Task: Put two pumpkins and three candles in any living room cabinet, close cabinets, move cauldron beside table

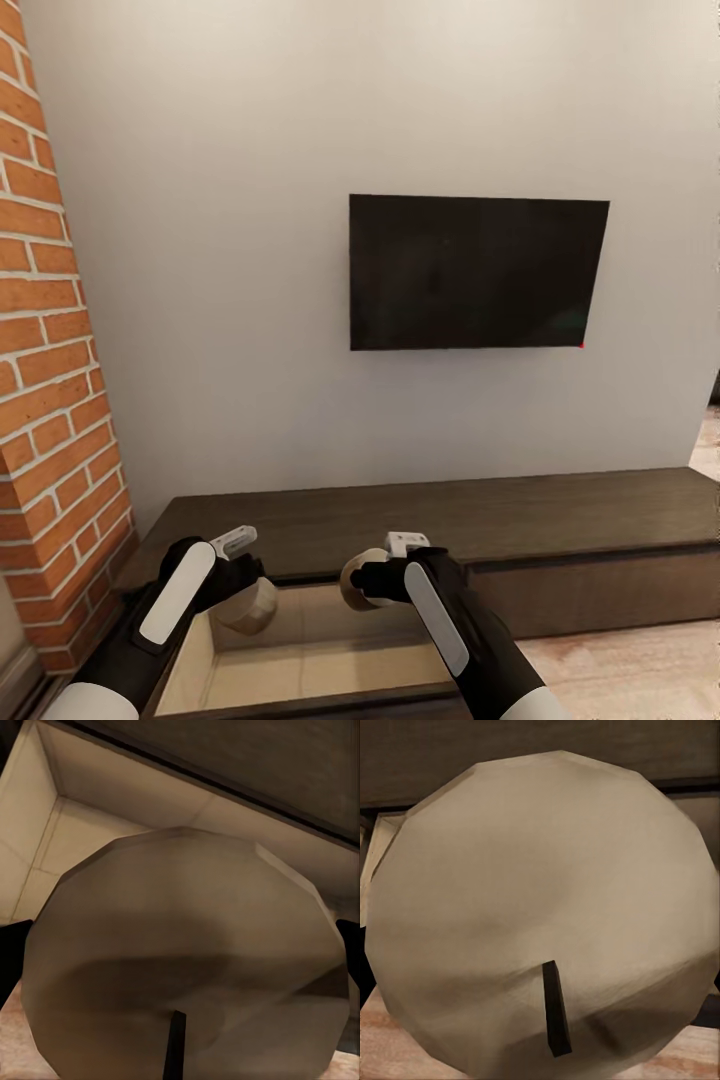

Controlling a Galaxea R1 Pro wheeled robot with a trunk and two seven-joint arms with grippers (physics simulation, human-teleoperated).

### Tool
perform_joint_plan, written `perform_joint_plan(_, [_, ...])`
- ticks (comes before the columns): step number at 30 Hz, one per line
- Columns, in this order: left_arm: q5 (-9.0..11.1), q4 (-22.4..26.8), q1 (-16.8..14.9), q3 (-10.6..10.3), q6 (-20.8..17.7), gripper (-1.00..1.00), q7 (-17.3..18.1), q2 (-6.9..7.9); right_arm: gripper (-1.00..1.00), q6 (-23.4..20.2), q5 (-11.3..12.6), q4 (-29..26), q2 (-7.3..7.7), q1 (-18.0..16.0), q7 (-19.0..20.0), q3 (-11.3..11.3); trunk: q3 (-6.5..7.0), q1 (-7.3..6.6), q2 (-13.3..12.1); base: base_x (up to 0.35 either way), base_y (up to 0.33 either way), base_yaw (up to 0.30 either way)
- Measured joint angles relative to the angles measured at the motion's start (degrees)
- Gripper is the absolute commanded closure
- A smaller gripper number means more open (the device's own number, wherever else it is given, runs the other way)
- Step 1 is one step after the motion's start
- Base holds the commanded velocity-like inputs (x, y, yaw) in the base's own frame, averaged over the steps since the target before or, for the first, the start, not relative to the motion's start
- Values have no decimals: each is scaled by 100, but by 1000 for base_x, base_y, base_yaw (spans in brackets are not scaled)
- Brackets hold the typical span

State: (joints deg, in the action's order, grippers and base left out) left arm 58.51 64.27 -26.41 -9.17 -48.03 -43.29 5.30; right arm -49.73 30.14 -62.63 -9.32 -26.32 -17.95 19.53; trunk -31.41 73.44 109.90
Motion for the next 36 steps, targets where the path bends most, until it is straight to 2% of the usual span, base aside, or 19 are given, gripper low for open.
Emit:
perform_joint_plan(20, [-3, 1, 0, 1, 1, 100, 0, 0, 100, 16, 10, -2, 0, 0, 0, 0, -52, 0, 0, 1, 7, 42])
perform_joint_plan(29, [-5, 1, 1, 1, -1, 100, -1, 0, 100, 30, 13, 3, 0, -1, -8, 1, -53, 0, 0, 0, 41, 155])
perform_joint_plan(36, [-9, 1, 0, 1, -3, 100, 0, 0, 100, 36, 12, 2, 0, 0, -9, 1, -53, -1, 0, 107, 85, 15])
